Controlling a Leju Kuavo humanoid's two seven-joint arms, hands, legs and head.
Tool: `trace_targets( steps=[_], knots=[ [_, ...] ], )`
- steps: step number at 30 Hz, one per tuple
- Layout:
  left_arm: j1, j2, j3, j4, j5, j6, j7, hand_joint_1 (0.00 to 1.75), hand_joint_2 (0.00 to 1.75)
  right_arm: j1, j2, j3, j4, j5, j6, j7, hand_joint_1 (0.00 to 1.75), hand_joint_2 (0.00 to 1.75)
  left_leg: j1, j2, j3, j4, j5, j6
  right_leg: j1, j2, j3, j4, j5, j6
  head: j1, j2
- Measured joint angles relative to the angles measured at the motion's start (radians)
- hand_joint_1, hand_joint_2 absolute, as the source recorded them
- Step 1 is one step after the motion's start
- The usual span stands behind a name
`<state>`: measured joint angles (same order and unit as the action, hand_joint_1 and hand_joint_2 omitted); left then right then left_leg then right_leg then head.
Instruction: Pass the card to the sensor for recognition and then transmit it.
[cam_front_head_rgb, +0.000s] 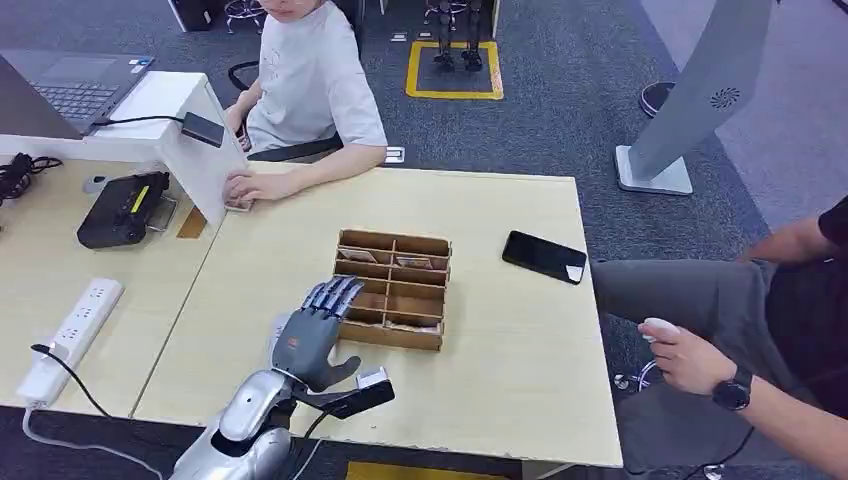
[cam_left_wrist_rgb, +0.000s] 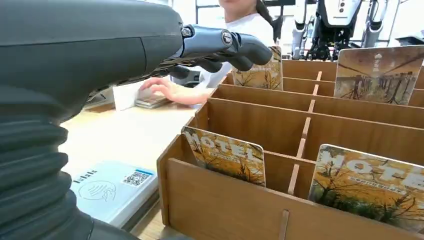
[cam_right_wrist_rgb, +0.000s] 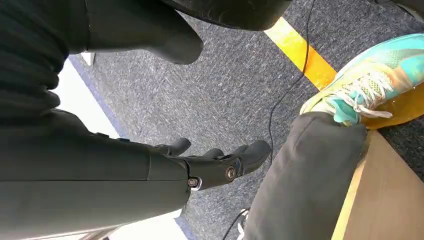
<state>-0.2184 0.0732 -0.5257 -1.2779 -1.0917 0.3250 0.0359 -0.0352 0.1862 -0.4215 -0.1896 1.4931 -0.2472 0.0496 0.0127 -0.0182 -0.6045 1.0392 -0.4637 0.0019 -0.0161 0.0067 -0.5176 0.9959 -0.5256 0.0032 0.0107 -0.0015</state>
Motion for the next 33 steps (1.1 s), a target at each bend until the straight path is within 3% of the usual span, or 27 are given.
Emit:
trace_targets(
  steps=[15, 16, 19, 29, 31, 33],
  knots=[
    [-0.005, 0.003, 0.000, 0.035, -0.084, 0.045, 0.005, 0.00, 1.75, -0.001, 0.000, 0.007, -0.003, -0.014, 0.005, 0.000, 0.00, 1.75, 0.000, 0.000, 0.000, 0.000, 0.000, 0.000, 0.000, 0.000, 0.000, 0.000, 0.000, 0.000, 0.000, 0.000],
    [-0.006, 0.003, 0.000, 0.037, -0.087, 0.045, 0.006, 1.75, 1.75, -0.001, 0.000, 0.010, -0.004, -0.015, 0.005, 0.000, 0.00, 1.75, 0.000, 0.000, 0.000, 0.000, 0.000, 0.000, 0.000, 0.000, 0.000, 0.000, 0.000, 0.000, 0.000, 0.000],
    [-0.009, 0.004, 0.000, 0.045, -0.084, 0.040, 0.006, 1.69, 1.75, -0.001, 0.000, 0.015, -0.004, -0.016, 0.006, 0.000, 0.00, 1.75, 0.000, 0.000, 0.000, 0.000, 0.000, 0.000, 0.000, 0.000, 0.000, 0.000, 0.000, 0.000, 0.000, 0.000],
    [-0.015, 0.005, 0.000, 0.057, -0.030, 0.034, -0.009, 1.75, 1.75, -0.004, 0.000, 0.026, -0.007, -0.021, 0.010, 0.001, 0.00, 1.75, 0.000, 0.000, 0.000, 0.000, 0.000, 0.000, 0.000, 0.000, 0.000, 0.000, 0.000, 0.000, 0.000, 0.000],
    [-0.018, 0.005, 0.001, 0.057, -0.020, 0.034, -0.013, 1.54, 1.75, -0.004, 0.000, 0.026, -0.007, -0.023, 0.010, 0.001, 0.00, 1.75, 0.000, 0.000, 0.000, 0.000, 0.000, 0.000, 0.000, 0.000, 0.000, 0.000, 0.000, 0.000, 0.000, 0.000],
    [-0.018, 0.005, 0.002, 0.057, -0.007, 0.030, -0.018, 1.55, 1.75, -0.004, 0.000, 0.026, -0.007, -0.024, 0.011, 0.002, 0.00, 1.75, 0.000, 0.000, 0.000, 0.000, 0.000, 0.000, 0.000, 0.000, 0.000, 0.000, 0.000, 0.000, 0.000, 0.000]
  ],
)
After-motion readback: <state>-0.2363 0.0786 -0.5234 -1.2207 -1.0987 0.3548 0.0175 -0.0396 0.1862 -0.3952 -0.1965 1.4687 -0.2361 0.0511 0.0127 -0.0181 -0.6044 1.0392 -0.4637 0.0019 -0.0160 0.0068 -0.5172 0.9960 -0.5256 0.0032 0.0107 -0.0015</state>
